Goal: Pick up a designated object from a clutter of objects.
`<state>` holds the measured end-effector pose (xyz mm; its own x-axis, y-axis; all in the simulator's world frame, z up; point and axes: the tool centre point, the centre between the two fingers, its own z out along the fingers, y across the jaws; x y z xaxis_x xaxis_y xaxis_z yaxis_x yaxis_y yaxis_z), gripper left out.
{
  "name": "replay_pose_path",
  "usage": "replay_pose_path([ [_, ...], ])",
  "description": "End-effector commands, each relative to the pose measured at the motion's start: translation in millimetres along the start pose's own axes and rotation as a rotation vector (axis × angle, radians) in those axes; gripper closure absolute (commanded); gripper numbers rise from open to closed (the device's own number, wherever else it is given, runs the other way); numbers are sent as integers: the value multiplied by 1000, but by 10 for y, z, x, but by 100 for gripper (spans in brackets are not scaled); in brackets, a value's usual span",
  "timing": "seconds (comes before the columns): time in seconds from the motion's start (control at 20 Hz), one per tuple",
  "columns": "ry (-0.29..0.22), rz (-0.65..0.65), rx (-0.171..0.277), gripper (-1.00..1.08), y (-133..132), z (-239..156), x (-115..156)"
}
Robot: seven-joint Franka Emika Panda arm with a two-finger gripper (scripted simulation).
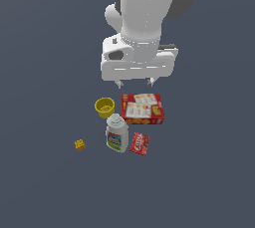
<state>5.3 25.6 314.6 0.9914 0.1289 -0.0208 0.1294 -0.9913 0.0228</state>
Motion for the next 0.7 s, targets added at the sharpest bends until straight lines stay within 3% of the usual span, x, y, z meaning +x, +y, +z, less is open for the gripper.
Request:
replay_pose_path([
  [0.0, 1, 1, 0, -92, 6, -6, -1],
  [0.65, 4, 84, 9, -92, -44, 413, 265],
])
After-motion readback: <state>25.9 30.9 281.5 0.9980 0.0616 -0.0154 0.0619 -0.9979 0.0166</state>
